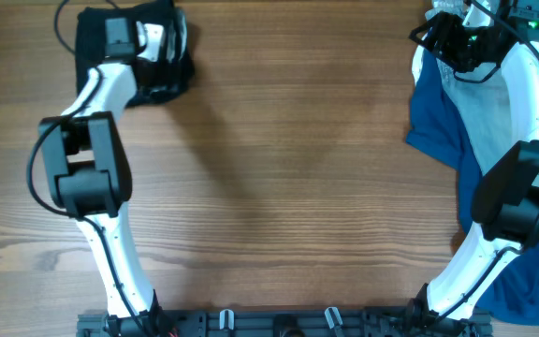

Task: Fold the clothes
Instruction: 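Carry the folded shorts to the top-left table corner with the left gripper, then lower the shorts at the top-left corner and open the left gripper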

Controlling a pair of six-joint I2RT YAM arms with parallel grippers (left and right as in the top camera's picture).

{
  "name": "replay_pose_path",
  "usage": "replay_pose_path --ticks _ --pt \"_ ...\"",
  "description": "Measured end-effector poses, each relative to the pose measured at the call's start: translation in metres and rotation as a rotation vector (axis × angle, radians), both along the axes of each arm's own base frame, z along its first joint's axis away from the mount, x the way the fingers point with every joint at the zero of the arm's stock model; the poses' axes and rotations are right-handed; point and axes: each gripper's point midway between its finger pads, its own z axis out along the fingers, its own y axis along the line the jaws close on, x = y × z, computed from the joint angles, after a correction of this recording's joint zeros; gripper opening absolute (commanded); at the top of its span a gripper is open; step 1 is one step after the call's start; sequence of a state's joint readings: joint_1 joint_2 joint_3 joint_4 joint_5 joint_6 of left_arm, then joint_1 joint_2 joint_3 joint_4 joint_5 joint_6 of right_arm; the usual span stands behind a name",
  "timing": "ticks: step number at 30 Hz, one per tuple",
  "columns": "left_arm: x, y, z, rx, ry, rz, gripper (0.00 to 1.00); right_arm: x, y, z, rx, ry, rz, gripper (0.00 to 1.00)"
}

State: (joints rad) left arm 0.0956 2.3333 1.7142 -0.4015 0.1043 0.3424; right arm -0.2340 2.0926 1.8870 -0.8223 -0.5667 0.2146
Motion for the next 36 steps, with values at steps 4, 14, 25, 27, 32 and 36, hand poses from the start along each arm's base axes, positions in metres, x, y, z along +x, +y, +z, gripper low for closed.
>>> replay_pose_path --ticks 4,14,25,27,32,36 --pt "0.001 0.033 0.002 0.064 -0.028 -0.058 0.98 0.0 -0.001 0.0 -0.003 0.001 -0.002 0.7" --pt "-0.005 0.072 0.002 0.068 -0.022 0.058 1.0 0.005 0.012 0.001 -0.029 -0.017 0.017 0.75" --pt "-0.057 0.064 0.088 0.134 0.034 0.18 1.0 0.002 0.014 -0.002 -0.029 -0.001 0.025 0.76" --pt "-0.053 0.046 0.112 0.104 -0.022 0.147 1.0 0.001 0.014 -0.002 -0.031 0.002 0.028 0.76" --pt "-0.055 0.007 0.1 0.077 0.023 0.037 0.98 0.001 0.014 -0.002 -0.031 0.002 0.028 0.76" --pt "-0.034 0.01 0.042 0.075 0.04 0.016 0.98 0.0 0.014 -0.003 -0.041 0.0 0.044 0.75"
